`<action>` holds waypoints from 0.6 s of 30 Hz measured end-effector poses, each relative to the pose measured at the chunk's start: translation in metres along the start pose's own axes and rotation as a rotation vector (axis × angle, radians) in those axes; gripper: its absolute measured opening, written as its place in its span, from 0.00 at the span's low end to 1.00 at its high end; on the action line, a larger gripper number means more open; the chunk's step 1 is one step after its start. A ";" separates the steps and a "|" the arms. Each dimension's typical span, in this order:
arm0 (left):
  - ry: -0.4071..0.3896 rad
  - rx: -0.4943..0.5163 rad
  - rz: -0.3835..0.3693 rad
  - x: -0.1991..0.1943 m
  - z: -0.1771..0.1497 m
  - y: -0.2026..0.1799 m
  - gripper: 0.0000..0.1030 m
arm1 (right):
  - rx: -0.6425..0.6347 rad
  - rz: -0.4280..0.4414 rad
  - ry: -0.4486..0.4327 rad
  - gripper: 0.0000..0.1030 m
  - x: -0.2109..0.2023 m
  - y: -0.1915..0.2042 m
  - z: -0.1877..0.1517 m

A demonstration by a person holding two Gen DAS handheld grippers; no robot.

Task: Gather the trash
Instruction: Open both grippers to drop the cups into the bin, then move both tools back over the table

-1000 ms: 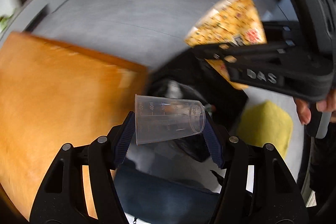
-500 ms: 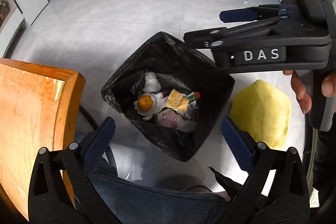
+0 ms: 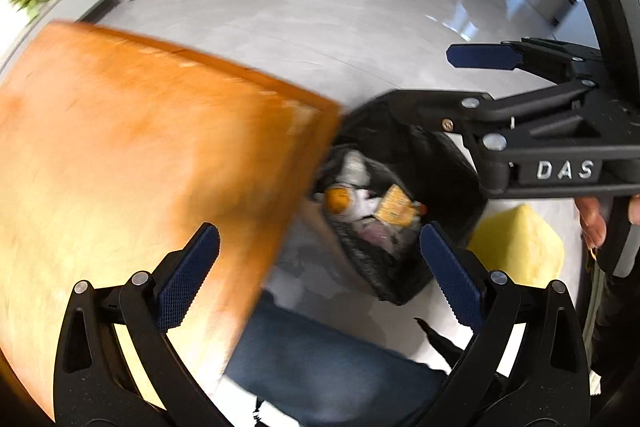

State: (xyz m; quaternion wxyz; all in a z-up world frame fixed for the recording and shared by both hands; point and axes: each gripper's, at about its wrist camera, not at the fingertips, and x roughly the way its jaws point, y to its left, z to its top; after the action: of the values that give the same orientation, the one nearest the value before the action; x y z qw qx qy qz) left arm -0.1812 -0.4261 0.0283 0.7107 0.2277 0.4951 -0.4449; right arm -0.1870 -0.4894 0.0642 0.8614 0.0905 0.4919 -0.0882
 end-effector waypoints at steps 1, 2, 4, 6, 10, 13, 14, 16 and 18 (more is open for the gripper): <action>-0.011 -0.027 0.018 -0.007 -0.004 0.014 0.94 | -0.015 0.015 0.001 0.81 0.003 0.011 0.008; -0.019 -0.049 0.032 -0.011 -0.007 0.025 0.94 | -0.027 0.027 0.002 0.81 0.006 0.020 0.014; -0.040 -0.102 0.070 -0.024 -0.017 0.053 0.94 | -0.063 0.053 0.008 0.81 0.014 0.045 0.029; -0.048 -0.155 0.100 -0.031 -0.026 0.079 0.94 | -0.107 0.073 0.013 0.81 0.022 0.073 0.045; -0.069 -0.284 0.165 -0.053 -0.048 0.140 0.94 | -0.178 0.113 0.029 0.81 0.040 0.122 0.074; -0.077 -0.382 0.233 -0.069 -0.068 0.190 0.94 | -0.214 0.151 0.041 0.81 0.055 0.156 0.095; -0.078 -0.406 0.254 -0.075 -0.073 0.201 0.94 | -0.227 0.168 0.048 0.81 0.061 0.169 0.103; -0.082 -0.455 0.291 -0.086 -0.083 0.227 0.94 | -0.248 0.207 0.063 0.81 0.073 0.195 0.119; -0.090 -0.509 0.340 -0.100 -0.094 0.256 0.94 | -0.276 0.235 0.074 0.81 0.085 0.223 0.134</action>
State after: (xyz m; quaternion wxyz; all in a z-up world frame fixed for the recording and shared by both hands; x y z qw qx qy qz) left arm -0.0199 -0.1850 0.0508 0.8304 0.1017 0.5134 -0.1909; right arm 0.0206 -0.3115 0.0738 0.8515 0.0314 0.5166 0.0847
